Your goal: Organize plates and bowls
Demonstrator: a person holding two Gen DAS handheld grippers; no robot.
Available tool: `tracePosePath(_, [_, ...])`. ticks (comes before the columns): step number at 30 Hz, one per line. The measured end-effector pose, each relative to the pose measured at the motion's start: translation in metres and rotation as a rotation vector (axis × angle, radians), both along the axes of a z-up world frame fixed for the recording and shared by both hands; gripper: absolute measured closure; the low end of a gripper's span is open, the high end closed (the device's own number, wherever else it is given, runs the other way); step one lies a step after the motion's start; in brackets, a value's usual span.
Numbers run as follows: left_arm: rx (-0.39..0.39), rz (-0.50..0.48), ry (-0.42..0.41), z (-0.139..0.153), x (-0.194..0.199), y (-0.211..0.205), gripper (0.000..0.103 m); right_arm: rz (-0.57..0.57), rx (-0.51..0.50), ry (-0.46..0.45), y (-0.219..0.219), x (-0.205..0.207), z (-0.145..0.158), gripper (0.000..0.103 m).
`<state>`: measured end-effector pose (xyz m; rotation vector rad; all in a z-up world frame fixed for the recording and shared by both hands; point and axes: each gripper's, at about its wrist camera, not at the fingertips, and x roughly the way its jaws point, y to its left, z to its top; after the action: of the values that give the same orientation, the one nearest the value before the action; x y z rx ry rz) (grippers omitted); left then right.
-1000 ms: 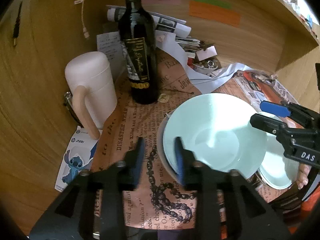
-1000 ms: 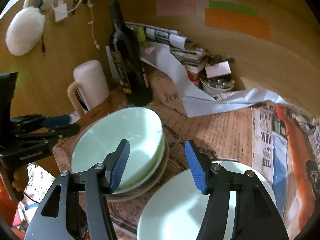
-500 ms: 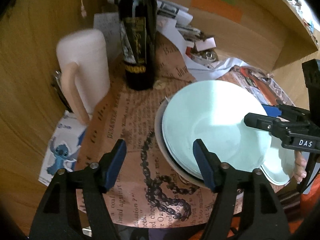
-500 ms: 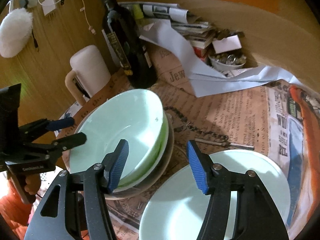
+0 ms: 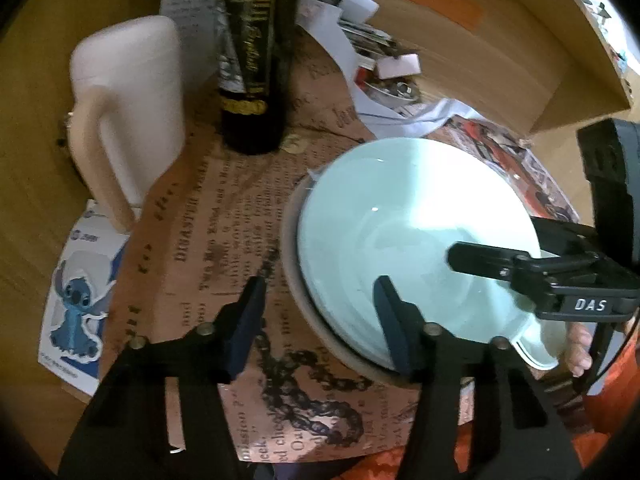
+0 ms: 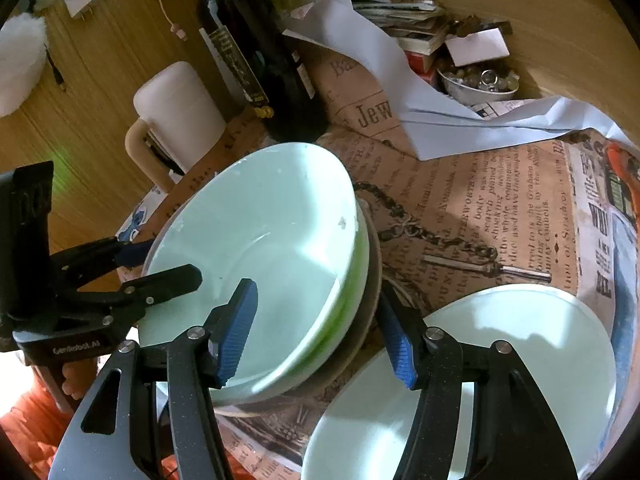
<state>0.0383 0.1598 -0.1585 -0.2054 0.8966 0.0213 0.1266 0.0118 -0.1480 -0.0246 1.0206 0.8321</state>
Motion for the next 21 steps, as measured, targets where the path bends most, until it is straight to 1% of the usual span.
tracePosePath(3, [-0.006,-0.022,0.005,-0.001,0.002,-0.004,0.059,0.001,0.000,0.001,0.001,0.000,-0.001,0.047])
tracePosePath(4, [-0.001,-0.027,0.007,-0.001,0.003,-0.006,0.059,0.002,0.000,0.003,0.000,0.000,-0.001,0.047])
tracePosePath(7, [0.032,-0.027,0.005,-0.001,0.003,-0.010,0.059,-0.009,-0.011,-0.003,0.000,-0.001,-0.003,0.052])
tracePosePath(9, [0.052,-0.022,0.006,-0.001,0.004,-0.012,0.059,-0.026,-0.020,-0.011,-0.002,-0.001,-0.004,0.059])
tracePosePath(12, [0.089,-0.010,0.008,-0.001,0.004,-0.017,0.060,-0.047,-0.016,-0.007,-0.005,0.000,-0.004,0.064])
tracePosePath(14, [0.102,-0.002,0.007,-0.001,0.004,-0.019,0.059,-0.060,-0.014,-0.009,-0.006,0.001,-0.004,0.066])
tracePosePath(21, [0.101,0.021,0.012,0.000,0.004,-0.019,0.060,-0.086,-0.002,-0.023,-0.007,-0.002,-0.003,0.069])
